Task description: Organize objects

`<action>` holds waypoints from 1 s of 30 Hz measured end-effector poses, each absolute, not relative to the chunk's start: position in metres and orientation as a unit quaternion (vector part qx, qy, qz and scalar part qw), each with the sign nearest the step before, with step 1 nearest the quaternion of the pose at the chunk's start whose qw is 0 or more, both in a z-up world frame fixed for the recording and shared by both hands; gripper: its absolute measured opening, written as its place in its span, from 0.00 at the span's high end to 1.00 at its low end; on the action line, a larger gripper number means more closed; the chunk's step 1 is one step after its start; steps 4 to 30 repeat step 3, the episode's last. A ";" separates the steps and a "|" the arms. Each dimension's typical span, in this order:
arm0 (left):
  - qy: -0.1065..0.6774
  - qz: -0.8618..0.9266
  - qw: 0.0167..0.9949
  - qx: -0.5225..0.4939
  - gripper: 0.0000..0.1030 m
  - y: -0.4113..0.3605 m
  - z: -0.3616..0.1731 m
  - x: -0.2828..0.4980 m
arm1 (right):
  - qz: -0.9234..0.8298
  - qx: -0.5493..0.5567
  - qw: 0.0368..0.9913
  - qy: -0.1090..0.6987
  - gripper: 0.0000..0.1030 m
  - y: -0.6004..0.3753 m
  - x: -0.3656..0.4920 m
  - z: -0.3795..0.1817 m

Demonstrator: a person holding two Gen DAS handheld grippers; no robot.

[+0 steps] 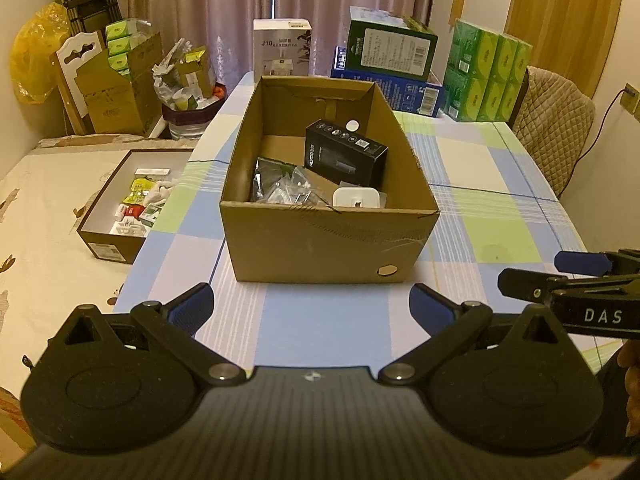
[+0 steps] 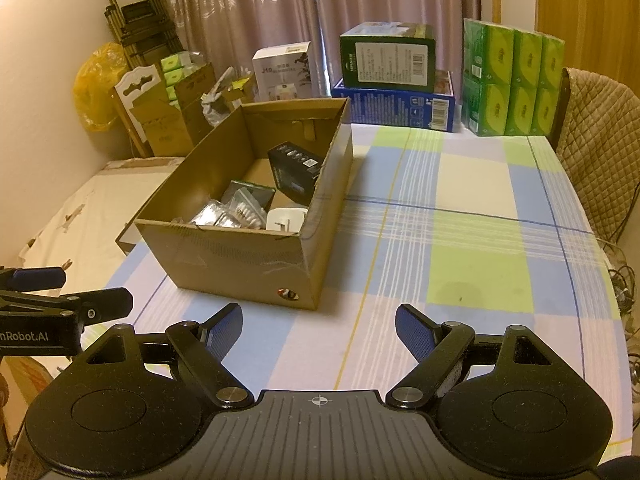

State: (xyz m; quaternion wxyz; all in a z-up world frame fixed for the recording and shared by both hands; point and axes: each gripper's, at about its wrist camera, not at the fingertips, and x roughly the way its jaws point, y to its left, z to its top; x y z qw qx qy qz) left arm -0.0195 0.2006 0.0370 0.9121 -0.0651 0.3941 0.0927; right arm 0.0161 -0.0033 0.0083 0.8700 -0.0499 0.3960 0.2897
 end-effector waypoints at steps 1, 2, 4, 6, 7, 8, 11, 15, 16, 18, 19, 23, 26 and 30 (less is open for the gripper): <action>0.392 0.091 0.913 -0.065 0.01 0.201 0.037 -0.020 | 0.290 -0.049 0.870 0.396 0.21 -0.004 0.016 0.008; 0.391 0.090 0.913 -0.066 0.01 0.201 0.037 -0.020 | 0.289 -0.049 0.870 0.396 0.21 -0.004 0.016 0.008; 0.391 0.091 0.914 -0.067 0.01 0.202 0.037 -0.020 | 0.289 -0.049 0.870 0.396 0.21 -0.004 0.016 0.008; 0.391 0.091 0.914 -0.067 0.01 0.202 0.037 -0.020 | 0.289 -0.049 0.870 0.396 0.21 -0.004 0.016 0.008; 0.391 0.091 0.914 -0.067 0.01 0.202 0.037 -0.020 | 0.289 -0.049 0.870 0.396 0.21 -0.004 0.016 0.008; 0.391 0.091 0.914 -0.067 0.01 0.202 0.037 -0.020 | 0.289 -0.049 0.870 0.396 0.21 -0.004 0.016 0.008; 0.391 0.091 0.914 -0.067 0.01 0.202 0.037 -0.020 | 0.289 -0.049 0.870 0.396 0.21 -0.004 0.016 0.008; 0.391 0.091 0.914 -0.067 0.01 0.202 0.037 -0.020 | 0.289 -0.049 0.870 0.396 0.21 -0.004 0.016 0.008; 0.391 0.091 0.914 -0.067 0.01 0.202 0.037 -0.020 | 0.289 -0.049 0.870 0.396 0.21 -0.004 0.016 0.008; 0.391 0.091 0.914 -0.067 0.01 0.202 0.037 -0.020 | 0.289 -0.049 0.870 0.396 0.21 -0.004 0.016 0.008; 0.391 0.091 0.914 -0.067 0.01 0.202 0.037 -0.020 | 0.289 -0.049 0.870 0.396 0.21 -0.004 0.016 0.008; 0.391 0.091 0.914 -0.067 0.01 0.202 0.037 -0.020 | 0.289 -0.049 0.870 0.396 0.21 -0.004 0.016 0.008; 0.391 0.091 0.914 -0.067 0.01 0.202 0.037 -0.020 | 0.289 -0.049 0.870 0.396 0.21 -0.004 0.016 0.008; 0.391 0.091 0.914 -0.067 0.01 0.202 0.037 -0.020 | 0.289 -0.049 0.870 0.396 0.21 -0.004 0.016 0.008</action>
